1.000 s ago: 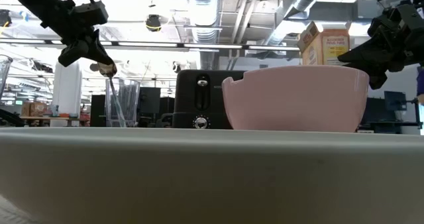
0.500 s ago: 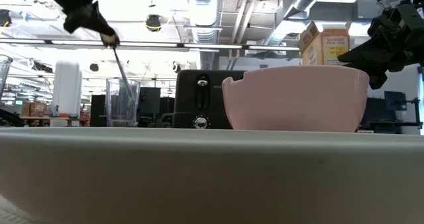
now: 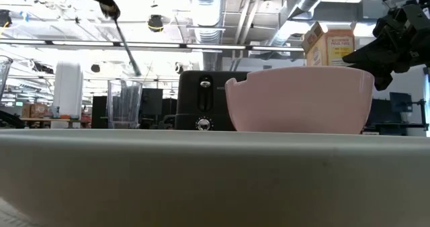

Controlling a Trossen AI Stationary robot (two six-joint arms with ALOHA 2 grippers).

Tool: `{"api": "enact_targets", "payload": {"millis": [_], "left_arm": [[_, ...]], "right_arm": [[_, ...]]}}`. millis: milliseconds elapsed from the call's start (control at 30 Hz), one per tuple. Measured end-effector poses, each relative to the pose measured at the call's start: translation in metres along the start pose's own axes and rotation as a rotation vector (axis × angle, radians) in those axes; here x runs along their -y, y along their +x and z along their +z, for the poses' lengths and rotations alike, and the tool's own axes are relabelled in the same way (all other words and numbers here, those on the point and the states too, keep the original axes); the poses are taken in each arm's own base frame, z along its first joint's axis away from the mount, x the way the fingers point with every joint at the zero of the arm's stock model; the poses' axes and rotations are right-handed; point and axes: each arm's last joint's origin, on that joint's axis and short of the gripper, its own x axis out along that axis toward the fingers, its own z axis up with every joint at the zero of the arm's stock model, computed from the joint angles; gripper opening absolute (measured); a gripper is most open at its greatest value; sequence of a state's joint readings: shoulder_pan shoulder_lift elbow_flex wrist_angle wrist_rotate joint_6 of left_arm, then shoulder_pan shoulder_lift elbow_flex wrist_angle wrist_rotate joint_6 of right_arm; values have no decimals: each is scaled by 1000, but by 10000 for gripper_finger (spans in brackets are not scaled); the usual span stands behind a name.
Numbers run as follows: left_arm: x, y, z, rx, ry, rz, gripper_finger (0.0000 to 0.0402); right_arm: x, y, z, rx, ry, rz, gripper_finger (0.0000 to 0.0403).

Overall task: Arrange a breakfast setting
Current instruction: Put the blue spoon on the white placemat

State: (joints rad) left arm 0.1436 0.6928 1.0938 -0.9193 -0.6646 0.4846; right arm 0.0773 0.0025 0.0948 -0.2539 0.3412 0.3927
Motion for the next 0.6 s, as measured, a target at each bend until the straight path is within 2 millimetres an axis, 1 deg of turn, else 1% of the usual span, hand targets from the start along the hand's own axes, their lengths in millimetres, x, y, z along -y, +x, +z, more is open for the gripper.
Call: {"api": "enact_targets", "payload": {"millis": [167, 267, 400, 600], "left_arm": [[-11, -9, 15, 98, -59, -116, 0], [-13, -9, 25, 139, -66, -198, 0], [-5, 1, 34, 132, -49, -321, 0], [17, 23, 44, 62, 5, -548, 0]], "right_arm": [[0, 0, 0, 0, 0, 0, 208], [0, 0, 0, 0, 0, 0, 208], [0, 0, 0, 0, 0, 0, 208], [0, 0, 0, 0, 0, 0, 208]]}}
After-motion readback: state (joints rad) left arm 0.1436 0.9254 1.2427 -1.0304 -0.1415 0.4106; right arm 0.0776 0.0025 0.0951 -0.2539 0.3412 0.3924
